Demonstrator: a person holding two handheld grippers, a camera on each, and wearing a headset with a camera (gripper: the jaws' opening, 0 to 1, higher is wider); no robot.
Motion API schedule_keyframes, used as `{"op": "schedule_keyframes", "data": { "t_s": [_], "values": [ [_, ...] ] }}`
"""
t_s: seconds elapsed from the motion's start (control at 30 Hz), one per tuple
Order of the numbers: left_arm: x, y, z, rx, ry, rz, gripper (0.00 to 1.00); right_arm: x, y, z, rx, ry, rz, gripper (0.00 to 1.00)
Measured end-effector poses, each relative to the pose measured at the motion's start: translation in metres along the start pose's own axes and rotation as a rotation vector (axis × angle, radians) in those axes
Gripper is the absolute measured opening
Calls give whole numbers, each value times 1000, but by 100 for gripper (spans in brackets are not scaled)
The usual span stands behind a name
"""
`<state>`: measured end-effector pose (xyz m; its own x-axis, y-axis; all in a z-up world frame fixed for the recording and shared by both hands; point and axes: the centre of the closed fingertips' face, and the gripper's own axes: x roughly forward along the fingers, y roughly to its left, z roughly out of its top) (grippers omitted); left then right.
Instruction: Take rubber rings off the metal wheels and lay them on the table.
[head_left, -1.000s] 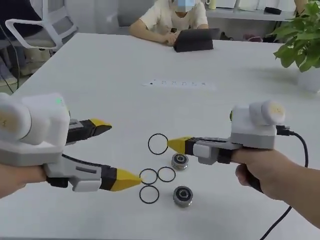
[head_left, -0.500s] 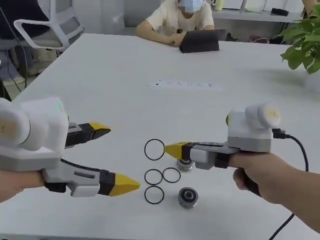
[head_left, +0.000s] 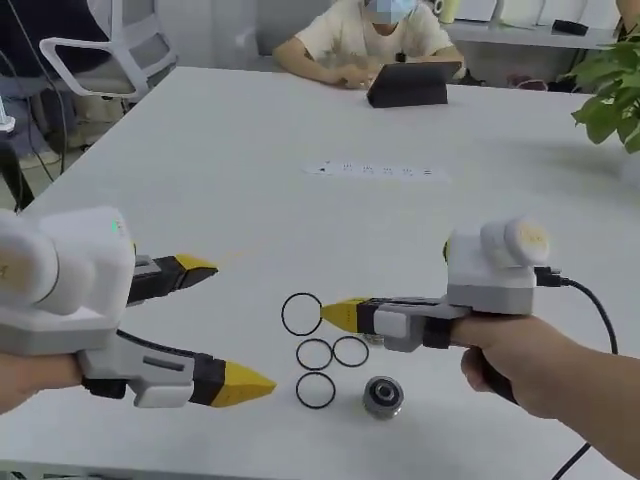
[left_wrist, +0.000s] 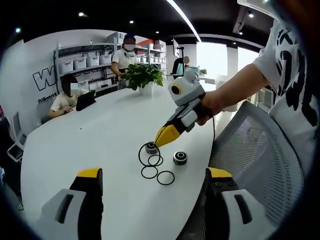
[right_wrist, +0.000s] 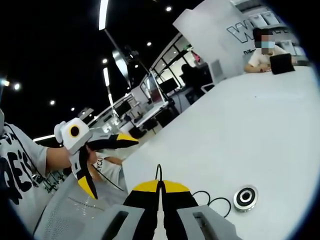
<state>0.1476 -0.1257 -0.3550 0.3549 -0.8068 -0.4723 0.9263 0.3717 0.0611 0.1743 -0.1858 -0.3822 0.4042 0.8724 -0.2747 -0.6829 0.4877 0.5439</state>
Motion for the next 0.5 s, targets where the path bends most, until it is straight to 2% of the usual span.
{"op": "schedule_keyframes", "data": {
  "t_s": [0.5],
  "values": [
    [-8, -9, -12, -26, 19, -8, 83, 12, 6, -16, 29, 41, 25, 0]
  ]
}}
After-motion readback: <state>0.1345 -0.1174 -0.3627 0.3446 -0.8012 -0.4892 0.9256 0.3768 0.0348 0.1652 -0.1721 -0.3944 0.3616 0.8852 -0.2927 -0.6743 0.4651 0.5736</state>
